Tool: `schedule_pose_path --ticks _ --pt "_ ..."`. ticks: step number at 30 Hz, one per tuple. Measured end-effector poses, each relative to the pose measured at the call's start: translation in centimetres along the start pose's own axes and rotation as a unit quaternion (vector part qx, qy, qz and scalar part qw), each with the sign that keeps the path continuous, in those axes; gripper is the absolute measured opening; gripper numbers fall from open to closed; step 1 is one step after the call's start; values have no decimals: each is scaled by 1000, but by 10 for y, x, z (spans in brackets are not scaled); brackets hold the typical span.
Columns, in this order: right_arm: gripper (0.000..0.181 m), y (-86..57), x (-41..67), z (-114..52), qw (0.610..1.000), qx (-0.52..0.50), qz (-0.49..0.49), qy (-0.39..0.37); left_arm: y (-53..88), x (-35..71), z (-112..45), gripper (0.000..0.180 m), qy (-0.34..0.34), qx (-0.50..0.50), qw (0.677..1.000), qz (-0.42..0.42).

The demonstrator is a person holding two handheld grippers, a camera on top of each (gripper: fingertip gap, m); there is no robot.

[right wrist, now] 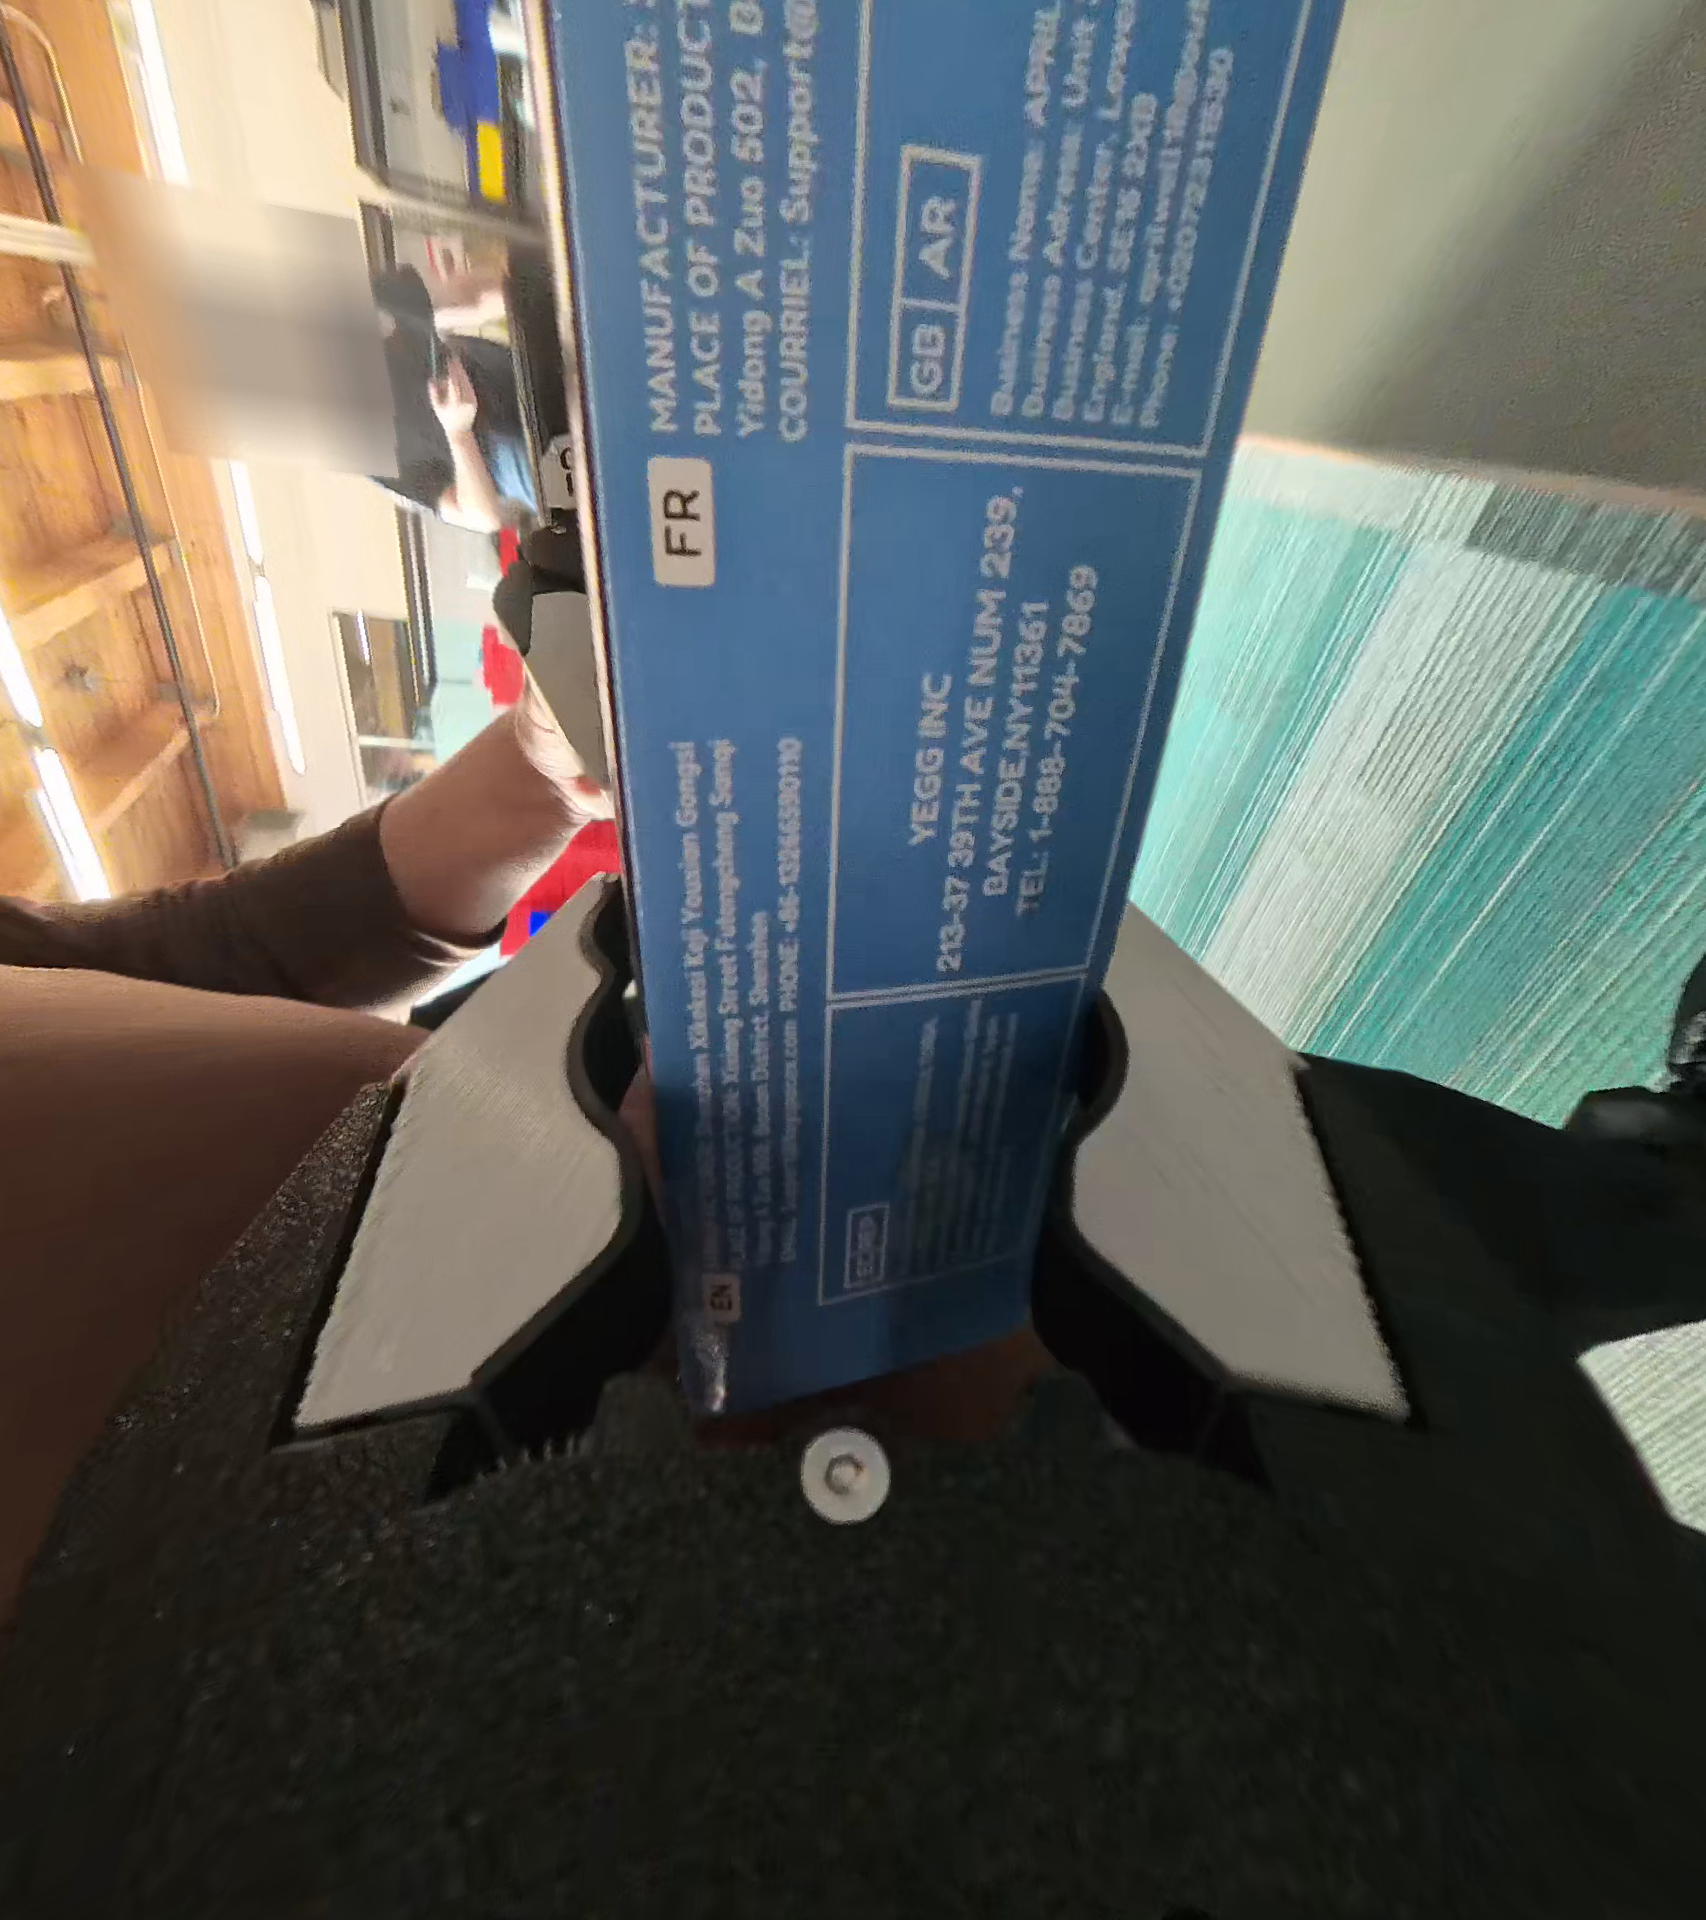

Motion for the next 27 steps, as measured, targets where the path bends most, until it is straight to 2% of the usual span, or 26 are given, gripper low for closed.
schedule_pose_path --ticks 7,10,14,18,20,22,23,24,25,26,27 --pt "83 -19 1 223 989 -36 -17 -141 -66 78 -209 82 77 -50 996 1" --pt "83 -46 -12 340 982 -48 -39 -178 -91 110 -325 82 99 -58 993 12" --pt "84 -101 -22 498 979 -44 -68 -188 -112 147 -486 82 110 -56 992 42" --pt "88 -158 -20 620 978 -44 -116 -170 -120 186 -611 82 85 -50 990 99" --pt "92 -186 -9 654 976 -48 -141 -160 -114 209 -646 86 58 -13 992 112" --pt "101 -212 11 671 973 -82 -162 -142 -97 228 -663 97 59 82 989 109" --pt "113 -222 22 676 973 -111 -159 -126 -89 238 -662 101 57 127 986 97" --pt "118 -230 30 680 971 -147 -156 -110 -81 243 -656 93 77 181 979 60" --pt "114 -241 34 687 962 -206 -150 -94 -81 253 -648 71 77 220 972 -2" --pt "106 -249 38 698 950 -267 -132 -92 -89 262 -638 59 70 239 967 -53" --pt "104 -254 38 709 938 -315 -117 -87 -99 266 -629 59 76 244 963 -84"
Point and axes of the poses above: each gripper's, where its closed fingertips meet, z back along the fingers, x out of its top, y = z × x across the jaws, the point moved 3 cm from there along z, back along the fingers, and after that the axes turned 1 degree about x, right-handed, at the moved point
